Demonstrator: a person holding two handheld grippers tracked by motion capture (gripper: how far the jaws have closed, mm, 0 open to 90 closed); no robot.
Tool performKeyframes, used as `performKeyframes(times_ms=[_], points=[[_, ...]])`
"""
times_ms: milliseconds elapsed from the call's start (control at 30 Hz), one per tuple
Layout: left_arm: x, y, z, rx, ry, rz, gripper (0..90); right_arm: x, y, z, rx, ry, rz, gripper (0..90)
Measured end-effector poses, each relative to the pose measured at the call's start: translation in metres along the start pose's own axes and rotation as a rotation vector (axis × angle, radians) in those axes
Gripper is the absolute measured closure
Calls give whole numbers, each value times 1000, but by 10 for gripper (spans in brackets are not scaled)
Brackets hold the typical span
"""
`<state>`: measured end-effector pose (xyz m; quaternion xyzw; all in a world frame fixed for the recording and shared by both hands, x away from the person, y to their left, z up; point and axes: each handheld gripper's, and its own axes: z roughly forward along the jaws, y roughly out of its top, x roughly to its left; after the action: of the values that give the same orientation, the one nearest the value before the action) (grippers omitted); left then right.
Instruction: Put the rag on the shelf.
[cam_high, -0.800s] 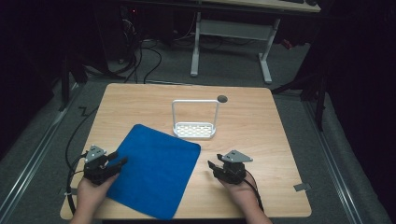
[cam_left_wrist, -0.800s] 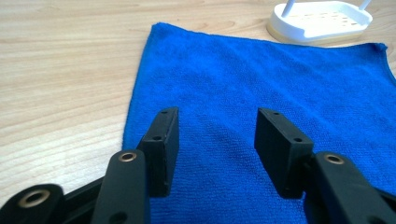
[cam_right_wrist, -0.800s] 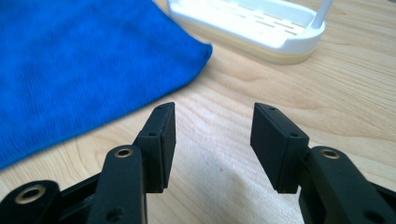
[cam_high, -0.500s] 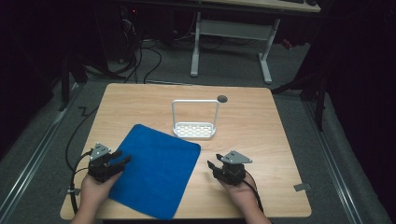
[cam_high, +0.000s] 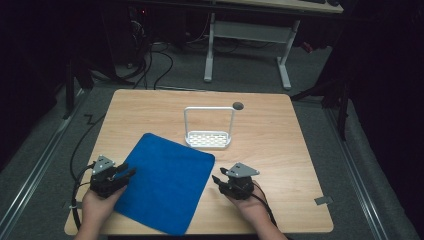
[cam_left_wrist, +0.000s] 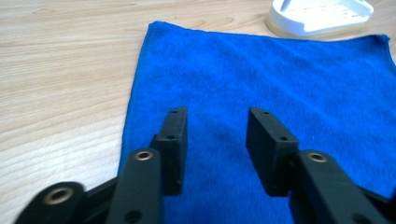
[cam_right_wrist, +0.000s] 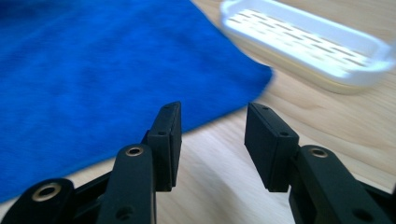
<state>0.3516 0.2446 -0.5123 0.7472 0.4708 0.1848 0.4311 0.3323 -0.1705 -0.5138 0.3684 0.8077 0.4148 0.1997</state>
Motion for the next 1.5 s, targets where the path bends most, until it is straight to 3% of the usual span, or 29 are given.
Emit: performKeyframes(times_ms=[67,167,267,400,533,733,867,1100,1333,1500], points=[[3,-4,-5,7,2,-4,643,9,6,7,3,57,2,575],[4,-7,-9,13,4,-4,665,15,9,11,3,87,-5,603],[5,-12,-13,49,9,-1,738,30,13,20,14,121,-66,692],[4,-15,-16,85,12,12,795,39,15,26,25,136,-93,762],[3,-20,-16,117,4,31,838,46,18,35,63,210,-99,829],[-1,-26,-10,181,-4,66,841,52,18,42,117,227,-125,900],[0,-26,-9,182,-12,58,841,53,15,47,155,229,-131,900],[-2,-27,-10,179,-19,67,840,50,14,45,161,236,-132,900],[-12,-29,-10,186,-33,100,839,45,10,38,166,227,-123,900],[-23,-31,-10,181,-71,103,840,39,7,33,174,216,-124,900]])
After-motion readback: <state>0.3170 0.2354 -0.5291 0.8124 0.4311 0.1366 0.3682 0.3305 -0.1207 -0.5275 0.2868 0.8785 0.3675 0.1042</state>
